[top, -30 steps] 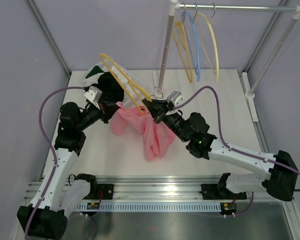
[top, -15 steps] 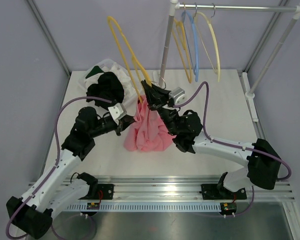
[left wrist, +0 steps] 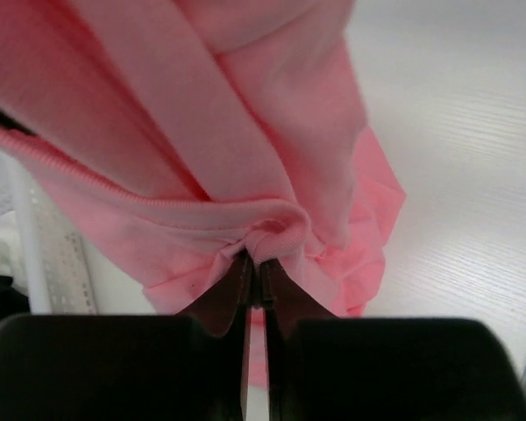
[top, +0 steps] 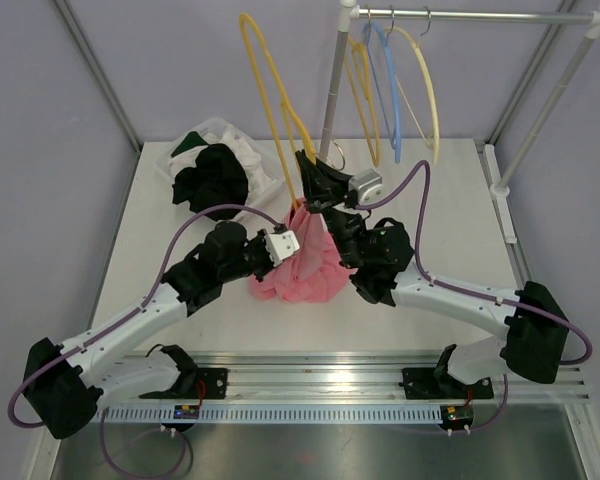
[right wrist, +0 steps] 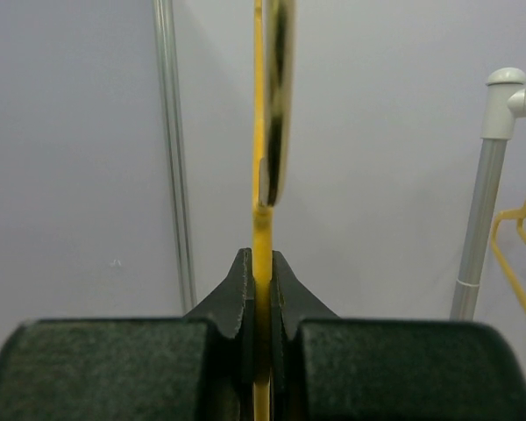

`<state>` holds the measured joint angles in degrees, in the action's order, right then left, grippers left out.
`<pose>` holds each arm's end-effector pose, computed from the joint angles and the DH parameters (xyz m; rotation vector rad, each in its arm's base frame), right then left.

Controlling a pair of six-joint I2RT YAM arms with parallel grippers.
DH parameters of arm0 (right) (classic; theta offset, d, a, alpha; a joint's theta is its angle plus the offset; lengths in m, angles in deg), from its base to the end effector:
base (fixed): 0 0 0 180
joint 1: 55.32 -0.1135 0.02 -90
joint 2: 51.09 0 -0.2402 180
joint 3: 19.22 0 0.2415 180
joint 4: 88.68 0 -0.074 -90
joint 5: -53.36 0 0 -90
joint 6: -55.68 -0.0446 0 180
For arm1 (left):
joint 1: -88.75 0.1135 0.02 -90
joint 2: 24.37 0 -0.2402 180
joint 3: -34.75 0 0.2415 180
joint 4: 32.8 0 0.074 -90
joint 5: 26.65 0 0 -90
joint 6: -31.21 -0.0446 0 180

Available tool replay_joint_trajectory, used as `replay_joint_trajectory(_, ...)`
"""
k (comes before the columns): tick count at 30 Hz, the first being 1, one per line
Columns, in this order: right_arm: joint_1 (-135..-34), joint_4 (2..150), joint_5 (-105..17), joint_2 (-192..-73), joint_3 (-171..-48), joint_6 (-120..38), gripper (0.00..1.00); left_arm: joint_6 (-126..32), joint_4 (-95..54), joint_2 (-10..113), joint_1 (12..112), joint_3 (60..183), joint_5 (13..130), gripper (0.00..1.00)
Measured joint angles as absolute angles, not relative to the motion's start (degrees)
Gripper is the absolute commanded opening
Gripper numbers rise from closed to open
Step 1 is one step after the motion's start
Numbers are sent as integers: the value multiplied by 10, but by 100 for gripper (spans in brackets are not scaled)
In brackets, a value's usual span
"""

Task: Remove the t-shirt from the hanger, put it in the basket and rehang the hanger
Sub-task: Remove the tshirt from the hanger

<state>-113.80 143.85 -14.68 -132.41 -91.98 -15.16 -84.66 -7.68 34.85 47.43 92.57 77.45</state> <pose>0.1740 0.2518 0.3951 -0.2171 0.8535 0.4881 0.1756 -0.1689 0.2616 1.2577 1.6115 -0.4193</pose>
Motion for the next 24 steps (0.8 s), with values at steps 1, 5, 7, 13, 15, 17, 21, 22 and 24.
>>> replay_joint_trajectory(1,-1138,1430,-146,-1314,-919,-152,0,-850,-78,346,474,926,764,13)
replay_joint_trajectory(5,-1138,1398,-136,-1262,-916,-161,0,-857,-80,315,474,923,744,6)
replay_joint_trajectory(7,-1138,1386,-133,-1239,-916,-166,0,-862,-82,291,474,914,745,10)
replay_joint_trajectory(13,-1138,1396,-132,-1188,-885,-174,0,-893,-74,286,465,905,755,5)
replay_joint_trajectory(15,-1138,1423,-131,-1180,-859,-173,0,-899,-64,311,460,909,759,5)
replay_joint_trajectory(17,-1138,1437,-131,-1176,-841,-171,0,-904,-47,333,456,910,761,4)
replay_joint_trajectory(21,-1138,1424,-123,-1171,-836,-167,0,-909,-30,343,452,910,761,5)
replay_joint_trajectory(22,-1138,1421,-122,-1167,-836,-165,0,-913,-30,342,452,910,764,6)
replay_joint_trajectory(24,-1138,1425,-123,-1156,-828,-163,0,-923,-24,342,451,912,773,6)
